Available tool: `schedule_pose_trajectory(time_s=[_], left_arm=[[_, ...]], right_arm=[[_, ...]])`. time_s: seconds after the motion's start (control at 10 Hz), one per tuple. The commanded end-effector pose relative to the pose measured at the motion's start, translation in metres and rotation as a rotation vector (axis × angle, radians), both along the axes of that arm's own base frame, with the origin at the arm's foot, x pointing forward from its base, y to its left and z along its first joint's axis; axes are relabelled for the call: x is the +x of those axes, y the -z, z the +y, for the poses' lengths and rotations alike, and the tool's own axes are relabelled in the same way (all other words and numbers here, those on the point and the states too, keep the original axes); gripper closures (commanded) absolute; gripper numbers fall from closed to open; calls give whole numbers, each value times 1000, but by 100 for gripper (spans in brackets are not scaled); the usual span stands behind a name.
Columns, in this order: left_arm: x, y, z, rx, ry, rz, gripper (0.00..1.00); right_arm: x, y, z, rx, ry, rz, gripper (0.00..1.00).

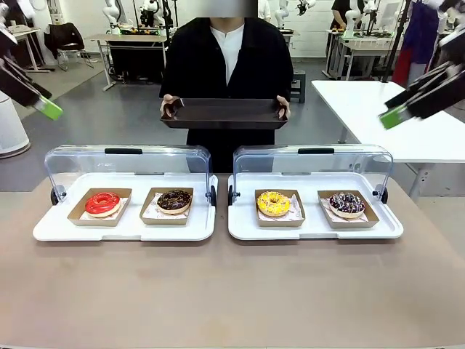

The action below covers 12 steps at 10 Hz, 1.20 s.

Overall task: Provide the desired donut to the person.
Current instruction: Pick up and lift the Paper togo box containing the Donut pointed at by the person.

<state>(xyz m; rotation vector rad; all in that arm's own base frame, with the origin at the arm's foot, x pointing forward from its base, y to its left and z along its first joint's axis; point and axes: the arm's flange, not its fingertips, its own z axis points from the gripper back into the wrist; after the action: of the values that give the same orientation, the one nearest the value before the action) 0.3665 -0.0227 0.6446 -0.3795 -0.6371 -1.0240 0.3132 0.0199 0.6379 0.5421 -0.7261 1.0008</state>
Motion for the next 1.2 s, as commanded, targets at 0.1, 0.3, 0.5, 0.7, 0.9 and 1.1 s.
schedule_pose_trajectory(time_s=[0.1,0.3,0.5,0.7,0.9,1.1], left_arm=[[26,-24,61,-161,257,20,0],[32,-19,103,-310,330,-16,0],[36,-8,132,-451,369,-33,0],[35,3,135,-531,356,-53,0],[33,9,130,-525,324,-58,0],[35,19,128,-479,292,-46,0]], right_arm=[[31,-15,-40,211,-141,17,0],[40,-14,-73,306,-227,2,0],[45,-2,-96,355,-336,15,0],[50,16,-114,376,-323,16,0],[50,23,-115,355,-294,19,0],[52,26,-113,331,-258,34,0]])
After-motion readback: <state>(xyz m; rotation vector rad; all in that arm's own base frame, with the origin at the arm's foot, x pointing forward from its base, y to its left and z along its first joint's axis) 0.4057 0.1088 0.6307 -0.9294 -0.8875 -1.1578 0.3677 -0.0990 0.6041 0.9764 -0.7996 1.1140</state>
